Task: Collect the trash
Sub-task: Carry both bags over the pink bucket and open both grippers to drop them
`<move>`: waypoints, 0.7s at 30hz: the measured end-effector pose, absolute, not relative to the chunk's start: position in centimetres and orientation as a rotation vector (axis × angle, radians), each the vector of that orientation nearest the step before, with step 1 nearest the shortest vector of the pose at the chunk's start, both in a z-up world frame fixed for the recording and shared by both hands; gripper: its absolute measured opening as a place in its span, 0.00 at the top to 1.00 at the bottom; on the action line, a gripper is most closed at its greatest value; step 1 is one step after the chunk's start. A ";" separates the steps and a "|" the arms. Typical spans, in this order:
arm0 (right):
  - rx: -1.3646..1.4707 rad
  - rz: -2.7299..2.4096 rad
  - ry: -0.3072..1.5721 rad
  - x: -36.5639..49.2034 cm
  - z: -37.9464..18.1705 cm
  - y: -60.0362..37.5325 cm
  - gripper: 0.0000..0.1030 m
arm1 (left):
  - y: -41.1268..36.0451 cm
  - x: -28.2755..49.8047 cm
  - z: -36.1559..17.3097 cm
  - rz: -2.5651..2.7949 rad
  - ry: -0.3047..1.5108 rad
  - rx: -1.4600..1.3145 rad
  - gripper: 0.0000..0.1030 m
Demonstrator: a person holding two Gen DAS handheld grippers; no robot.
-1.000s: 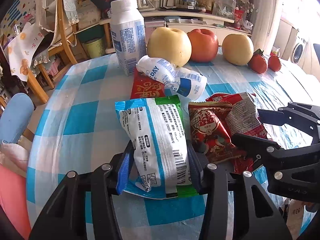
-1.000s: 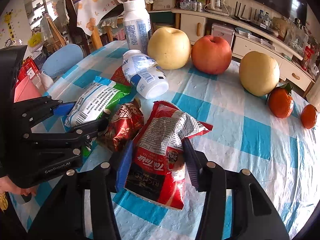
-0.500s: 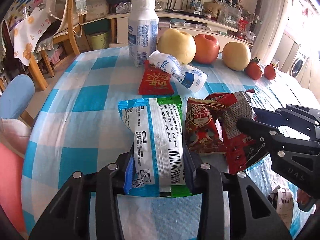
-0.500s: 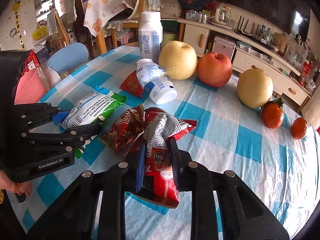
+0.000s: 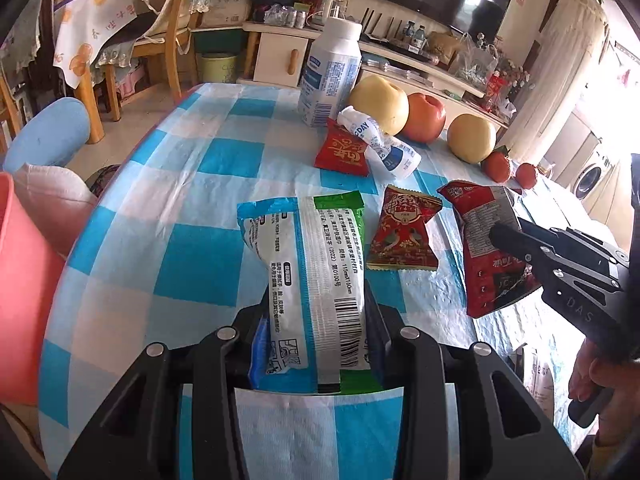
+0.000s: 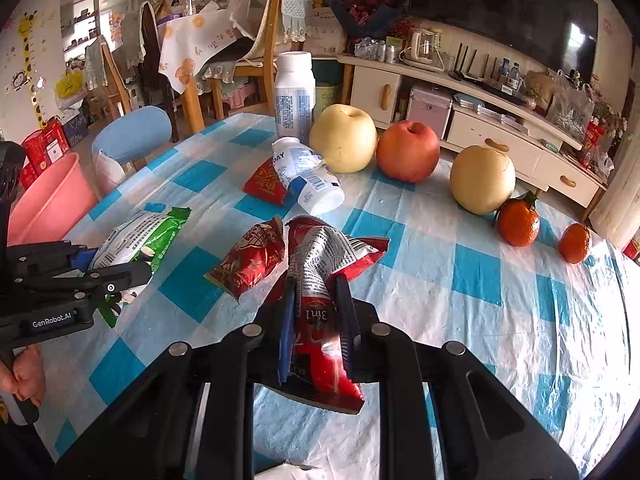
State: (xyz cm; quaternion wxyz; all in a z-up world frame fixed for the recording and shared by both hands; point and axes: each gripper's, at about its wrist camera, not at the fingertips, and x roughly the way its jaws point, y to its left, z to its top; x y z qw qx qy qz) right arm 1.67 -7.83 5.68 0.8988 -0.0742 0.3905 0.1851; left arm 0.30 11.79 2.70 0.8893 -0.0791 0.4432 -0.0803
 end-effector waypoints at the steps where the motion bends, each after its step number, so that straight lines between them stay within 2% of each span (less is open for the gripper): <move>1: -0.140 0.381 0.806 1.5 5.9 -8.0 0.80 | 12.0 -0.1 2.9 -0.166 0.914 -0.170 0.61; 21: -0.003 0.382 0.744 -3.5 9.7 -5.7 0.80 | 18.9 -3.5 8.0 -0.077 0.777 -0.210 0.61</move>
